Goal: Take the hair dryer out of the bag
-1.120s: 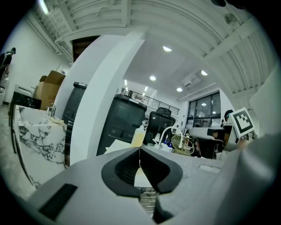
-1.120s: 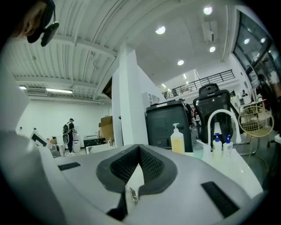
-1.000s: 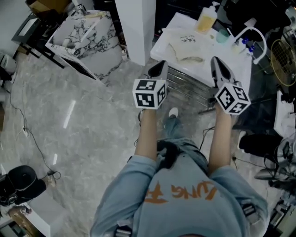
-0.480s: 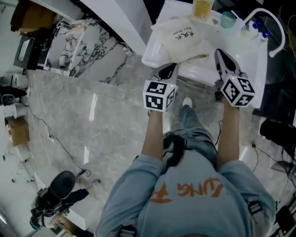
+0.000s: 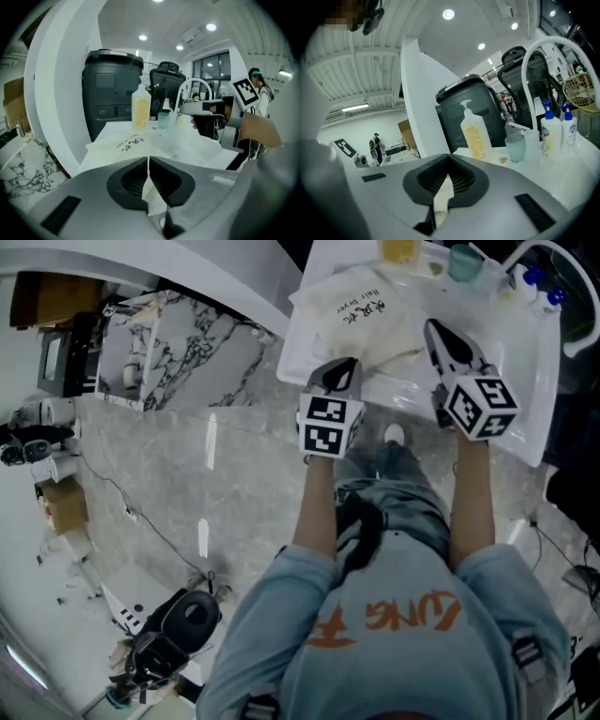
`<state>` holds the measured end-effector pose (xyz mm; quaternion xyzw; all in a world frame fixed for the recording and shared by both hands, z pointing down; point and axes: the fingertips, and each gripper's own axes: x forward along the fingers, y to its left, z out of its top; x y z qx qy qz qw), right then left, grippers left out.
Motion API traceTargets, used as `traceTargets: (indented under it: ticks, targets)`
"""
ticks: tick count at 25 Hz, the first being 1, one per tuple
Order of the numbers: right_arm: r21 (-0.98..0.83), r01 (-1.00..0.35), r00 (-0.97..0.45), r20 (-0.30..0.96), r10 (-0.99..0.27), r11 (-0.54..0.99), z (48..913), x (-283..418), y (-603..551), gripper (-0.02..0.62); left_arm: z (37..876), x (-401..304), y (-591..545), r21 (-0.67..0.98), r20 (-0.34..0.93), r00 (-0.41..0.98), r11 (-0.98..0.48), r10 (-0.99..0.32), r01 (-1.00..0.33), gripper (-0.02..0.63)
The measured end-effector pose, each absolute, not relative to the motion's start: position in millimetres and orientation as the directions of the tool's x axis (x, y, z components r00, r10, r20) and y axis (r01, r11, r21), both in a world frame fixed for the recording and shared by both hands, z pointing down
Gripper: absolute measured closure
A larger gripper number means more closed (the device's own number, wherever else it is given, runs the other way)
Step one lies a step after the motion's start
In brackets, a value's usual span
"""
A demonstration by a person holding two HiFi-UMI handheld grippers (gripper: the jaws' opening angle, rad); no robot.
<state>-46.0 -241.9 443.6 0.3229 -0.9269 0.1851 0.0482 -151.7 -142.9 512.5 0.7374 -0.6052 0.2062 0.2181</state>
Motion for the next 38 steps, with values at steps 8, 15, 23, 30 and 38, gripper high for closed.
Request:
traceTargets:
  ticks: [8, 15, 23, 30, 38]
  targets:
    - [-0.336, -0.582, -0.813, 0.249, -0.526, 0.741, 469, -60, -244, 0.598, 549, -151, -151, -0.045, 0.720, 0.144, -0.252, -0.679, -0.967, 0.592]
    - [-0.310, -0.614, -0.789, 0.256, -0.559, 0.726, 464, -35, -259, 0.597, 570, -145, -165, -0.068, 0.802, 0.146, -0.331, -0.579, -0.941, 0.492]
    - [-0.318, -0.613, -0.790, 0.260, -0.555, 0.724, 468, -32, -261, 0.597, 583, -148, -167, -0.140, 0.859, 0.064, -0.354, -0.508, -0.925, 0.544]
    - [-0.325, -0.558, -0.825, 0.315, -0.468, 0.764, 490, -46, -250, 0.597, 561, -154, -178, 0.053, 0.781, 0.187, -0.235, -0.596, -0.971, 0.597]
    - [-0.336, -0.418, -0.882, 0.373, -0.288, 0.844, 512, -75, -222, 0.597, 525, -171, -192, 0.183, 0.657, 0.227, -0.140, -0.719, -0.973, 0.598]
